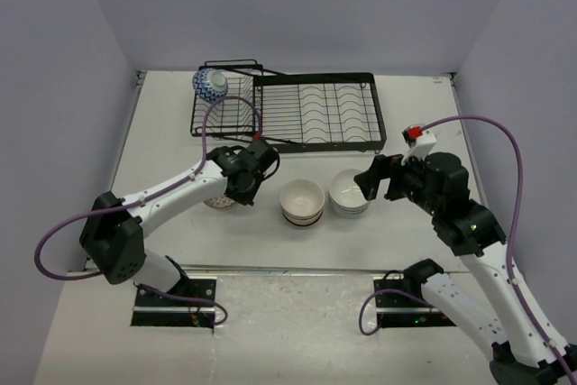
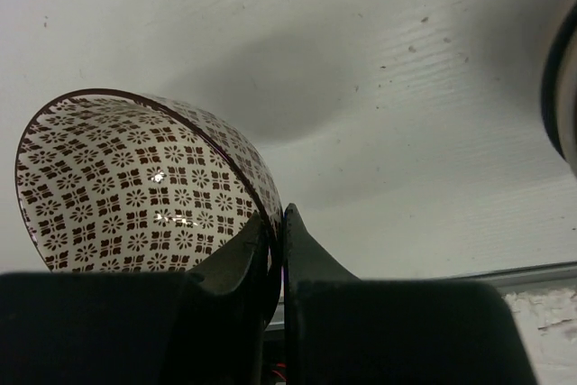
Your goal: Unload the bowls from the dish rack
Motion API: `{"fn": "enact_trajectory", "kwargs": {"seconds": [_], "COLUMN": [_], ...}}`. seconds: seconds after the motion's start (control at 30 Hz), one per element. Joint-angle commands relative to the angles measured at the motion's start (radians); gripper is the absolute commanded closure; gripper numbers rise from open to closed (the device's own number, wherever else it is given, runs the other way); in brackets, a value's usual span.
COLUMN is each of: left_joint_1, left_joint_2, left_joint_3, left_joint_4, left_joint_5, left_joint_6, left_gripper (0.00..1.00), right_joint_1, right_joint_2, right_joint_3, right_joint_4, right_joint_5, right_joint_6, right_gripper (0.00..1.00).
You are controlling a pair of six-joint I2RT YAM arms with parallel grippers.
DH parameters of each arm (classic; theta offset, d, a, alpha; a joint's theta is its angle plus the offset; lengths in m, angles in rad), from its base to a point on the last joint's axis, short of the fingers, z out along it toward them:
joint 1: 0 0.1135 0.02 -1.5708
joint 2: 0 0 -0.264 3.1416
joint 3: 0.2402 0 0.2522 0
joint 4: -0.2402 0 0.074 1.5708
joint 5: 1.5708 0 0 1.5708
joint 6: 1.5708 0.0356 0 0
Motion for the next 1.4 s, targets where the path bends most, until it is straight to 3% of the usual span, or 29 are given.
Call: {"fn": "enact_trajectory", "kwargs": {"seconds": [0.0, 0.33, 0.5, 0.6, 0.8, 0.97, 1.0, 1.03, 1.1, 1.17, 1.2, 1.27, 1.3, 1.33, 1.37], "left_joint_1": [0.002, 0.002, 0.002, 0.002, 0.002, 0.002, 0.003, 0.008, 0.069, 0.173, 0.31, 0.463, 0.602, 0.667, 0.766], "left_joint_2": [0.025, 0.086, 0.079, 0.063, -0.02, -0.207, -0.23, -0.263, -0.283, -0.308, -0.313, -0.279, -0.259, -0.191, -0.094], "left_joint_3": [-0.032, -0.118, -0.16, -0.182, -0.171, -0.047, -0.018, 0.05, 0.132, 0.139, 0.128, 0.117, 0.111, 0.108, 0.112], "left_joint_4": [0.1, 0.236, 0.265, 0.274, 0.268, 0.225, 0.219, 0.208, 0.241, 0.332, 0.437, 0.555, 0.625, 0.768, 0.952], "left_joint_5": [-0.052, -0.109, -0.134, -0.138, -0.089, -0.066, -0.08, -0.132, -0.154, -0.03, 0.164, 0.385, 0.602, 0.707, 0.927], "left_joint_6": [-0.004, -0.084, -0.116, -0.131, -0.121, -0.119, -0.119, -0.125, -0.145, -0.16, -0.173, -0.246, -0.281, -0.329, -0.448], "left_gripper": [1.0, 1.0, 0.88, 0.73, 0.3, 0.26, 0.22, 0.04, 0.0, 0.0, 0.0, 0.0, 0.0, 0.0, 0.0], "right_joint_1": [0.006, 0.007, 0.006, 0.007, 0.006, 0.007, 0.007, 0.007, 0.007, 0.006, 0.007, 0.006, 0.007, 0.006, 0.006], "right_joint_2": [-0.004, -0.024, -0.022, -0.019, -0.015, -0.015, -0.013, -0.013, -0.015, -0.013, -0.013, -0.016, -0.018, -0.021, -0.024], "right_joint_3": [0.016, 0.01, 0.005, 0.007, 0.008, 0.01, 0.01, 0.01, 0.008, 0.007, 0.007, 0.005, 0.005, 0.0, -0.001], "right_joint_4": [-0.004, -0.004, 0.004, 0.004, 0.007, 0.007, 0.006, 0.007, 0.013, 0.016, 0.018, 0.019, 0.021, 0.023, 0.027], "right_joint_5": [0.033, 0.025, 0.018, 0.016, 0.025, 0.028, 0.027, 0.027, 0.022, 0.018, 0.019, 0.016, 0.015, 0.013, 0.007], "right_joint_6": [0.001, 0.0, 0.0, 0.0, 0.0, 0.0, -0.002, -0.002, -0.002, -0.003, -0.003, -0.005, -0.005, -0.005, -0.006], "right_gripper": [0.01, 0.01, 0.01, 0.01, 0.01, 0.01, 0.01, 0.01, 0.01, 0.01, 0.01, 0.01, 0.01, 0.01, 0.01]}}
